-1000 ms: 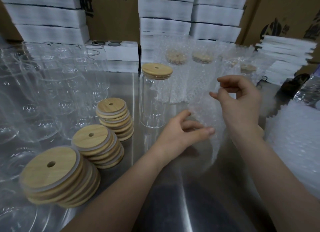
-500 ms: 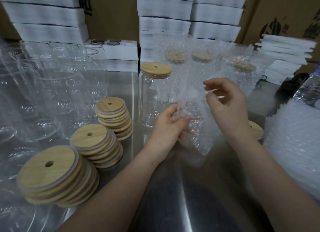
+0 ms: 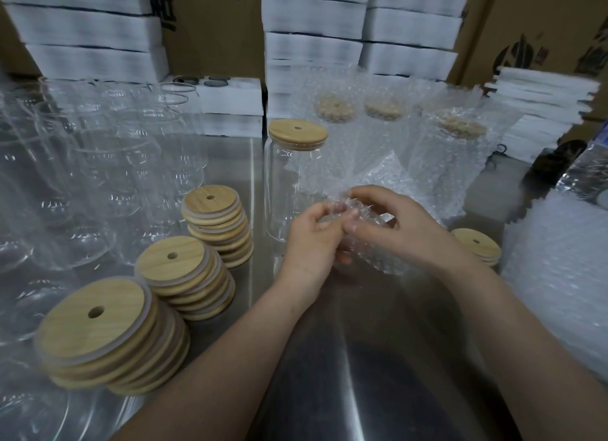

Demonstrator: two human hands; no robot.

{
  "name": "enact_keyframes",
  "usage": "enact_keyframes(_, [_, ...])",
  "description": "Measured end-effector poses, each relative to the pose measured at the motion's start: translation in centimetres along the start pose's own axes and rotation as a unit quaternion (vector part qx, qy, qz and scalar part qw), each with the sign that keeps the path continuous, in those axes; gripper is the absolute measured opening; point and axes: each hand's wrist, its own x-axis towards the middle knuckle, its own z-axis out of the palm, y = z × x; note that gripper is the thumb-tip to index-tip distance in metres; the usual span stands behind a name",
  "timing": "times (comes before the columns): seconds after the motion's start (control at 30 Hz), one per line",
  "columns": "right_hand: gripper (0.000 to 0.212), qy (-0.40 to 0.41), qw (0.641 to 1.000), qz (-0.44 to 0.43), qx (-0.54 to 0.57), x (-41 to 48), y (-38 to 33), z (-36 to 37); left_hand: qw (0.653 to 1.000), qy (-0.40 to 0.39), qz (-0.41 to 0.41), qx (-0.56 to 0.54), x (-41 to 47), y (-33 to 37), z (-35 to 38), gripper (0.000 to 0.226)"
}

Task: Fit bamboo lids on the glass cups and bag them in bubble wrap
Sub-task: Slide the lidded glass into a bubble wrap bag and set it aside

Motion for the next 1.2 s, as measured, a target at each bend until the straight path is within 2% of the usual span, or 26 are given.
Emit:
enact_keyframes(0.17, [0.050, -0.029, 0.999, 0.025, -0.009, 0.1, 0.1, 0.1, 1.000, 0.020, 0.005, -0.011, 0.0, -0.1, 0.0, 0.013])
enact_keyframes(0.47, [0.043, -0.027, 0.996, 0.058, 0.056, 0.3, 0.2, 0.0, 0.997, 0.069, 0.017, 0.006, 0.0, -0.2, 0.2, 0.026])
enact_keyframes(0.63, [0.068, -0.078, 0.996, 0.044, 0.031, 0.0, 0.4, -0.1, 0.994, 0.090, 0.044, 0.048, 0.0, -0.4, 0.2, 0.027])
enact_keyframes(0.73, [0.076, -0.090, 0.995, 0.029, 0.019, 0.1, 0.6, 0.2, 0.994, 0.089, 0.044, 0.043, -0.1, -0.3, 0.2, 0.028])
enact_keyframes(0.9, [0.060, -0.001, 0.999, 0.018, 0.048, 0.4, 1.1, 1.1, 0.990, 0.093, 0.059, 0.083, -0.2, -0.4, 0.3, 0.030])
enact_keyframes(1.07, [0.045, 0.097, 0.994, 0.032, 0.033, 0.9, 1.2, 1.9, 0.980, 0.101, 0.076, 0.151, 0.0, -0.7, 0.2, 0.033])
enact_keyframes(1.2, [0.040, 0.165, 0.986, 0.026, 0.028, 1.0, 1.0, 2.3, 0.944, 0.121, 0.115, 0.283, -0.2, -0.7, 0.2, 0.030])
